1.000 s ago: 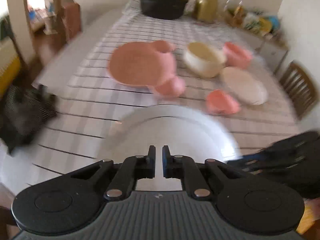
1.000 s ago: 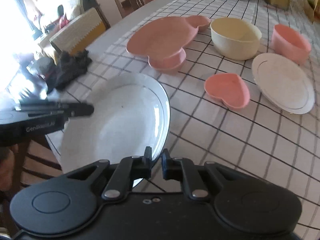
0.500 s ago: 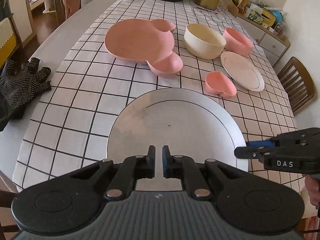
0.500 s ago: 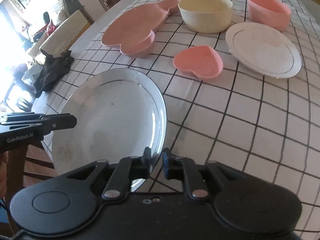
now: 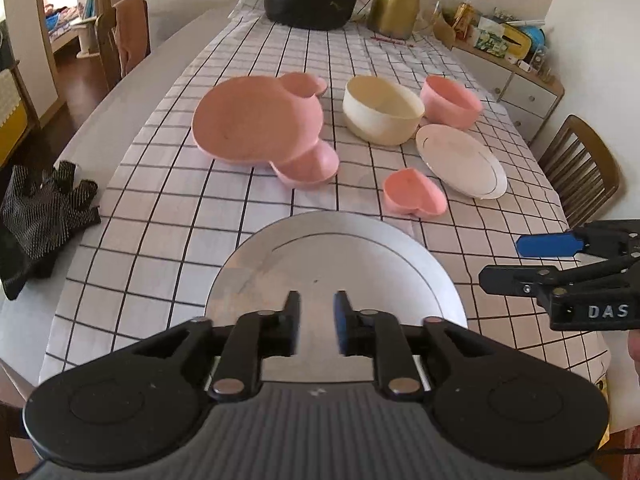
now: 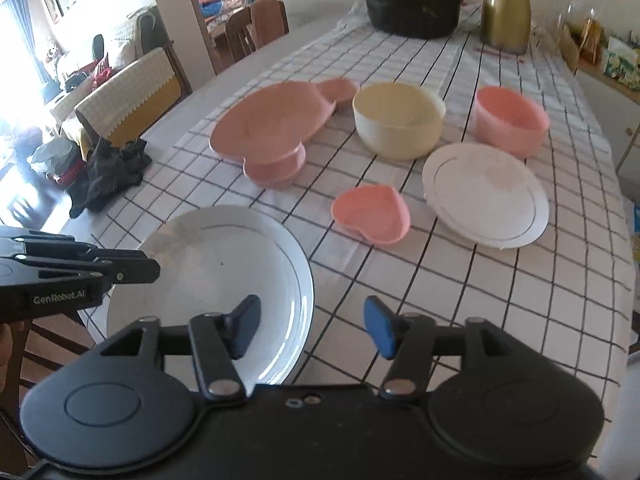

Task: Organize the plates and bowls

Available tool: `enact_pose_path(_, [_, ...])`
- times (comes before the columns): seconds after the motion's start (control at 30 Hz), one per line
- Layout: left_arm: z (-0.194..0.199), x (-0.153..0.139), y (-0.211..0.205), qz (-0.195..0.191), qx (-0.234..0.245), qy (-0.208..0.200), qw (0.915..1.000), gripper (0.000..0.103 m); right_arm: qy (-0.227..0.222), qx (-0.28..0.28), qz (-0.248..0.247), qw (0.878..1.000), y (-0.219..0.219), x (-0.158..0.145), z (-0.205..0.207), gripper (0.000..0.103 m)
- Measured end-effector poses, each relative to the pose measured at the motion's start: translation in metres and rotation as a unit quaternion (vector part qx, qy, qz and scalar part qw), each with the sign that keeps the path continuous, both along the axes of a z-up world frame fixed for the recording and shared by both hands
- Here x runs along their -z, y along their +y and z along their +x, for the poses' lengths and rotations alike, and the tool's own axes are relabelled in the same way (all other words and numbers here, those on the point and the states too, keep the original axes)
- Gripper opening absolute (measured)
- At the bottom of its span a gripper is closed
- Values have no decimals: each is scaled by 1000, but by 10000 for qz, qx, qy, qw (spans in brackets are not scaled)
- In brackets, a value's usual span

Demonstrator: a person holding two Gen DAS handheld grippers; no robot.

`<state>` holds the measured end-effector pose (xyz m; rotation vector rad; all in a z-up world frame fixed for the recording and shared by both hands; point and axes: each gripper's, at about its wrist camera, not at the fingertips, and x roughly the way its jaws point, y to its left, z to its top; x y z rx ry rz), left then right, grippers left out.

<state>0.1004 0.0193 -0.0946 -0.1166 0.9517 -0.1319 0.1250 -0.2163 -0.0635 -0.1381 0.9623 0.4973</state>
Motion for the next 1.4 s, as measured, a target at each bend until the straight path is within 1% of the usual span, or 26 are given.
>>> enact_pose_path(0.07, [-2,-4,-1,2,15,-121,9999,45,-98,33,-7,9999,-1,-5,-3,71])
enact_pose_path(0.1, [-2,-6,-2,15,11,-188,9998,62,-152,41,-21,9999,-1,-8,-5,73])
enact_pose_path(0.13, [-3,-9,-3,41,-3,-290,9996,71,-206,53,-48,9998,-1,-9,-6,74])
enact_pose_path(0.2, [-3,-15,-5,53,21,-431,9991,75,-349,124,-127,9992,-2,-14,-8,81])
enact_pose_path(0.3, [7,-22,-15,-2,168,-476,9987,75,-451,232,-265,9984,-8,-18,-6,86])
enact_pose_path(0.4, [20,-26,-30,2,265,-519,9983,75,-501,342,-305,9977,-21,-23,4,88])
enact_pose_path(0.47, [32,-29,-42,-62,307,-536,9981,75,-547,388,-304,9973,-32,-26,13,90])
enact_pose_path(0.6, [60,-30,-68,-154,367,-534,9978,75,-627,599,-347,9956,-57,-30,40,90])
enact_pose_path(0.7, [82,-26,-88,-166,448,-510,9976,75,-552,764,-362,9949,-77,-27,65,90])
enact_pose_path(0.8, [107,-19,-107,-162,404,-368,9984,75,-449,792,-333,9953,-93,-22,90,90])
enact_pose_path(0.9, [131,-11,-122,-183,264,-203,9993,75,-409,742,-469,9953,-103,-14,110,92])
enact_pose_path(0.97, [145,-6,-129,-199,183,-114,9996,75,-373,672,-446,9960,-110,-8,122,92])
enact_pose_path(1.13, [175,11,-140,-313,-23,164,9994,75,-57,646,-390,9971,-128,9,163,92])
enact_pose_path(1.2, [183,17,-143,-342,-38,239,9991,75,155,574,-394,9975,-133,17,177,88])
enact_pose_path(1.27, [190,24,-147,-298,-91,311,9990,75,207,483,-437,9977,-136,23,186,87])
enact_pose_path(1.4, [200,34,-152,-334,-154,385,9986,74,267,354,-407,9982,-144,32,201,76])
